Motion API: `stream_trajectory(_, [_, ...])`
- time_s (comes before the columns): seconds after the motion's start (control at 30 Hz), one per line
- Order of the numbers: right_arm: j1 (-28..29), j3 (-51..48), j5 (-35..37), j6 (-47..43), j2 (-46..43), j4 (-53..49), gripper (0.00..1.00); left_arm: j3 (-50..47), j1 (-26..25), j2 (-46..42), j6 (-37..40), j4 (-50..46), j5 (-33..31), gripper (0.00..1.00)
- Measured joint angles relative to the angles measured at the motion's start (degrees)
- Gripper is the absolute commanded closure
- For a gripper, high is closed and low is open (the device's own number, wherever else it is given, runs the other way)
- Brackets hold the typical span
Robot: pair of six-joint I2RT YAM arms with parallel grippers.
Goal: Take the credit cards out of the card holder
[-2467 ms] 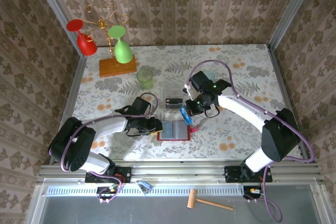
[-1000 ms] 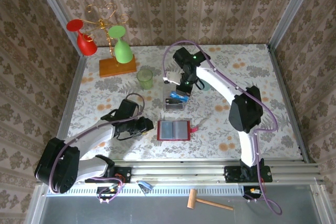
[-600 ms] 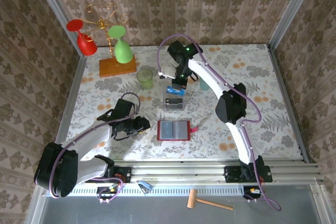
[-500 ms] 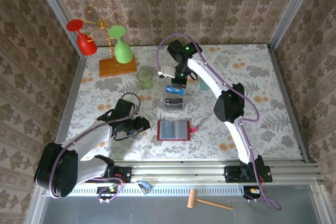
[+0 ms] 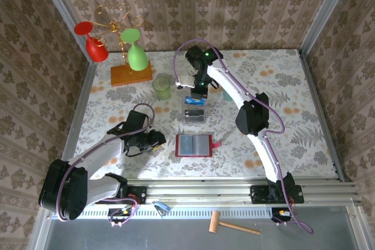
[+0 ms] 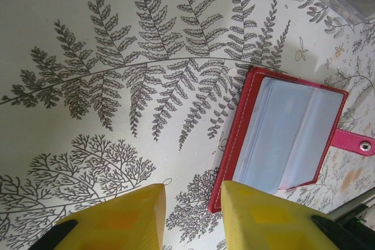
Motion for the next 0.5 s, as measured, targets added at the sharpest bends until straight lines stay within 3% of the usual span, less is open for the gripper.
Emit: stream_trajectory(0.5, [0.00, 0.33, -2.45, -1.25, 4.02, -2.16, 1.00, 0.00, 0.68, -0.42, 0.00, -0.87, 0.00, 0.69])
